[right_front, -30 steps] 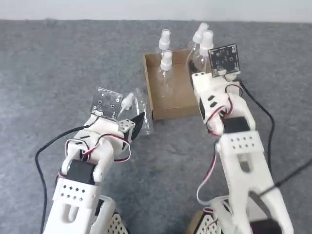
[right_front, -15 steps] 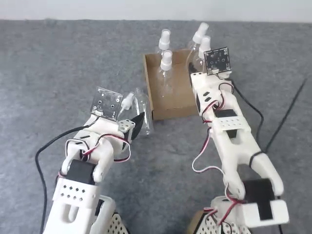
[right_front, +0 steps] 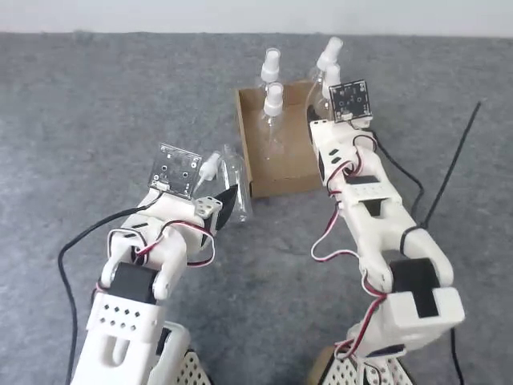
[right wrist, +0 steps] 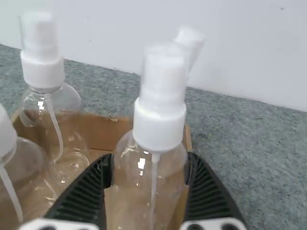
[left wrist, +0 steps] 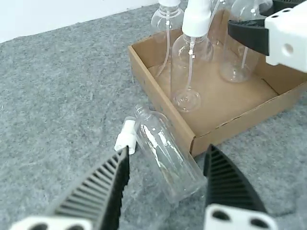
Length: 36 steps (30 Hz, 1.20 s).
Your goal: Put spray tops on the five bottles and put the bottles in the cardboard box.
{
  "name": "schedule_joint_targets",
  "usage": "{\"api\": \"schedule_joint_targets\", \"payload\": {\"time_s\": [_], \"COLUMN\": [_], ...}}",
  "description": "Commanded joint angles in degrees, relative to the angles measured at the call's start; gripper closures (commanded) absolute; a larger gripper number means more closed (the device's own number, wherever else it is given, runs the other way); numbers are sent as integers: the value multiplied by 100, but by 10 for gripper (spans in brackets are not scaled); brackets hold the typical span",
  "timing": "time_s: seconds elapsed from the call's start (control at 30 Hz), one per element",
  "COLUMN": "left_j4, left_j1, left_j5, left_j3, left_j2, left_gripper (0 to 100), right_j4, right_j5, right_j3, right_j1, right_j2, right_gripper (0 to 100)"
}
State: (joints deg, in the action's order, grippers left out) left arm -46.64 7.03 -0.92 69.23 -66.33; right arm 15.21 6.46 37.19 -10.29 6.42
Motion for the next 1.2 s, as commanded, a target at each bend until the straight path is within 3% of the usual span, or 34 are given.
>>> {"api": "schedule_joint_targets", "payload": {"time_s": [0.0,0.77,1.0,1.17], "left_j4": [149,149,149,149], "left_j1": [-18,-18,-18,-18], "left_j5": [-9,0,0,0], "left_j3": [-31,-31,-31,-31], "left_j2": [-114,-123,-123,-123], "left_gripper": [769,769,769,769], "right_j4": [154,532,488,479], "right_j5": [53,97,97,97], "right_j3": [-431,-448,-448,-440], "right_j1": [66,48,13,13], "right_j2": [-13,400,400,400], "right_gripper": [992,987,847,825]}}
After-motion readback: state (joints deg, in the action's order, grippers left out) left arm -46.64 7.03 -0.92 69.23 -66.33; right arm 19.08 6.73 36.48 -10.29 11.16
